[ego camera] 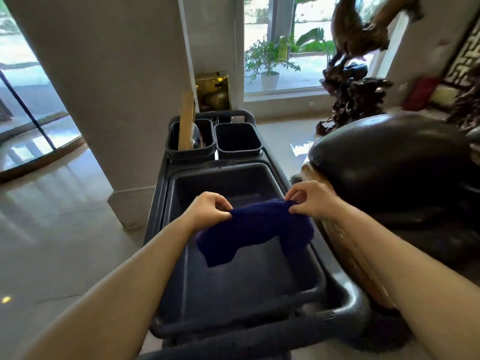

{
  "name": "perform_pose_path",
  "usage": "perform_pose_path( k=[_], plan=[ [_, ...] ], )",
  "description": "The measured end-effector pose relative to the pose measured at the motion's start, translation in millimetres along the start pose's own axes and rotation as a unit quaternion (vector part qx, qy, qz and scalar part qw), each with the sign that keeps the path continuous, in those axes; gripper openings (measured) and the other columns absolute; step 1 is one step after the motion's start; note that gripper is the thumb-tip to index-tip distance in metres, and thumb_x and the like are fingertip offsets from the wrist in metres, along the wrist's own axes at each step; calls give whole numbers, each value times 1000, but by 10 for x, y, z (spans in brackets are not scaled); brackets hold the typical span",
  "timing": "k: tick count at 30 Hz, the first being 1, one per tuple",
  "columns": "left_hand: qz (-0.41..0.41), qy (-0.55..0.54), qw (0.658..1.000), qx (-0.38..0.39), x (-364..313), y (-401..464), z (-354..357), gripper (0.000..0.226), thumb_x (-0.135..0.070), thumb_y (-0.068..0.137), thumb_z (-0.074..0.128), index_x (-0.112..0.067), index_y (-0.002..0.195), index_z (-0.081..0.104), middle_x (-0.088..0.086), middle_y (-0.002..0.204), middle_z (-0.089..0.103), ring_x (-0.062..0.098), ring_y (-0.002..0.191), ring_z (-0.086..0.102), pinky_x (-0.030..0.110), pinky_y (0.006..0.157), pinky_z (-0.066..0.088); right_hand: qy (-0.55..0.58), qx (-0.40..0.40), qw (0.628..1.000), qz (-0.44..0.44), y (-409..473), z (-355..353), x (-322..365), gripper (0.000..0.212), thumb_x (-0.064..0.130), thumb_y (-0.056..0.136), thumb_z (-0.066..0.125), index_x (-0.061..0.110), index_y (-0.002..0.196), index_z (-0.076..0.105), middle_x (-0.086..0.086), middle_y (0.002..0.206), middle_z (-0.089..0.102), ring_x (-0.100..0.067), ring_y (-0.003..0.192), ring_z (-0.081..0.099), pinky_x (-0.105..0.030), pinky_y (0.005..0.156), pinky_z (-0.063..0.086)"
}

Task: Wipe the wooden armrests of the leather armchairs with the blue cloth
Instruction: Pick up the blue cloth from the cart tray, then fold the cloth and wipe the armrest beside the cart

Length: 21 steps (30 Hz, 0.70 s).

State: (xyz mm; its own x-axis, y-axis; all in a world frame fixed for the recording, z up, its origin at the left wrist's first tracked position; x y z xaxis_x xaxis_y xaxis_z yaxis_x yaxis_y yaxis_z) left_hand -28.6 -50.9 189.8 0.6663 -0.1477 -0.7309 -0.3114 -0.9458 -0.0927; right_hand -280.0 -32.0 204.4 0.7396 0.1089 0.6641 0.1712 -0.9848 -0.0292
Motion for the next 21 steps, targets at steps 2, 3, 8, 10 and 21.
perform_pose_path(
  k=[2,3,8,10,21],
  plan=[
    [25,0,1000,-4,-292,-32,20,17,-7,72,68,-24,70,67,-3,71,68,7,64,61,20,63,49,-7,-16,1000,0,-184,-248,-4,20,11,71,72,26,82,65,3,80,69,-11,78,65,-23,69,51],
    [37,2,999,-5,-440,-50,54,16,-8,72,68,-24,71,67,-2,71,69,7,64,61,19,63,49,-14,-24,1000,0,-277,-378,-21,19,12,72,72,25,84,65,3,81,69,-12,79,65,-23,71,51],
    [96,7,995,-9,-1215,-110,389,11,-6,74,65,-15,78,68,1,72,67,10,66,60,21,63,47,-18,-72,997,-12,-783,-1047,-253,23,12,74,71,29,86,63,13,79,65,-2,77,62,-13,62,43],
    [110,4,994,-15,-1558,-126,671,10,-4,73,63,-11,80,68,4,75,67,13,68,59,27,68,49,-24,-91,995,-19,-1049,-1335,-469,25,12,72,72,33,82,62,17,76,63,2,74,59,-11,61,41],
    [72,-22,997,0,-2822,-164,2453,17,-4,73,61,-20,72,65,2,73,66,13,68,59,22,63,49,-50,-82,995,-11,-2101,-2460,-2003,24,16,69,74,37,74,63,11,79,66,-4,76,61,-15,61,43]
  ],
)
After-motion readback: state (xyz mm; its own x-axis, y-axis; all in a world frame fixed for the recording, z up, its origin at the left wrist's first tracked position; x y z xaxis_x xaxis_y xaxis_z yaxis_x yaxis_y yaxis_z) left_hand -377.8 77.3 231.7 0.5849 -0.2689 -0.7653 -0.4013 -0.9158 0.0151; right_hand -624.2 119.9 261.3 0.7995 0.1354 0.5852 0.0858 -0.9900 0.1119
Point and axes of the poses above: each hand's wrist, its own y-axis towards the middle knuckle, its own z-axis out of the palm, x = y × z, the point moved 4 cm from there along y, towards the middle knuckle
